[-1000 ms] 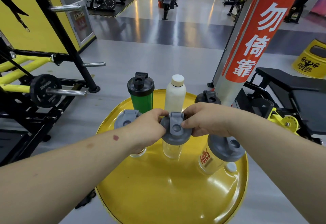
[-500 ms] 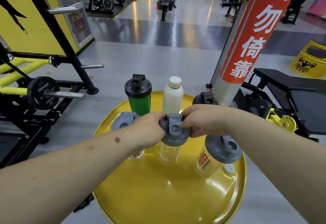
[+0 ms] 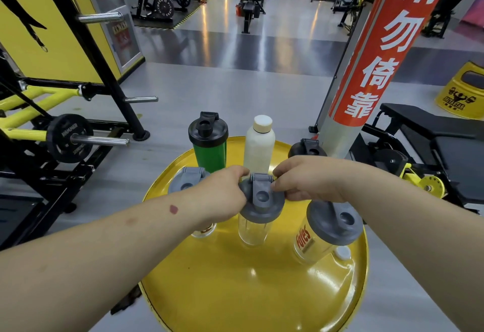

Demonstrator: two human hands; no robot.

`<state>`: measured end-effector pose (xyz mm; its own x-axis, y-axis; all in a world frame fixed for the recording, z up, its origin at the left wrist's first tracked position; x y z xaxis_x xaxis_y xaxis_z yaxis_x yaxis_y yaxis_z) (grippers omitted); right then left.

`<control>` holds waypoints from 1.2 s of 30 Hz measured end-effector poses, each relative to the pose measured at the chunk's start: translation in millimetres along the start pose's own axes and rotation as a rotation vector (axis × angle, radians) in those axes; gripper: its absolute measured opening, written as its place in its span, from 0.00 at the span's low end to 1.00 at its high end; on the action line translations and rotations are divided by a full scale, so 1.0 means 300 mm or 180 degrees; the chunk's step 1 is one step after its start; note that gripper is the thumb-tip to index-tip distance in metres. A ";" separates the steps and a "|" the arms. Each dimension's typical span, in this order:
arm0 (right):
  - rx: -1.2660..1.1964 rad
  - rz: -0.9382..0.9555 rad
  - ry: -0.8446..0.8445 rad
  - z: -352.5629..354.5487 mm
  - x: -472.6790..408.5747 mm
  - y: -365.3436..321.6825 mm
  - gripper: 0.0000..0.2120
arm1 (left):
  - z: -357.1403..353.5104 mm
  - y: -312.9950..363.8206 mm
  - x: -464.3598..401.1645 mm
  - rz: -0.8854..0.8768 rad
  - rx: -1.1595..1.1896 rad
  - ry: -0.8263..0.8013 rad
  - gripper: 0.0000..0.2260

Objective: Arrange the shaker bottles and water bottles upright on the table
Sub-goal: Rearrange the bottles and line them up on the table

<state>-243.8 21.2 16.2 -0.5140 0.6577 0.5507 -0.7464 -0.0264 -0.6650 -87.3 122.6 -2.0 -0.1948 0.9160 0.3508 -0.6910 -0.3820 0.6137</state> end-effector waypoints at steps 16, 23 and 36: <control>-0.0332 -0.0556 0.0962 0.208 0.136 0.294 0.18 | -0.203 0.254 -0.039 -0.0156 0.0242 -0.0609 0.24; -0.0663 -0.0398 0.0274 0.180 0.155 0.344 0.19 | -0.284 0.259 -0.051 -0.0071 0.0478 -0.0649 0.22; -0.1015 -0.0067 0.0330 0.192 0.085 0.365 0.15 | -0.297 0.239 -0.105 0.0055 0.0670 -0.0236 0.22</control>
<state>-362.8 -8.3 -13.6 -0.4420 0.7291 0.5226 -0.5781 0.2140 -0.7874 -192.6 77.4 -32.1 -0.1483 0.9005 0.4088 -0.5259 -0.4219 0.7385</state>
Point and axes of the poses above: each hand's wrist, its own x-axis away from the middle knuckle, its own z-axis out of the back of the hand, y = z × x, the point moved 1 cm from there along -x, towards the middle knuckle, and after that the axes turned 6 degrees about -x, right-handed, at the moved point
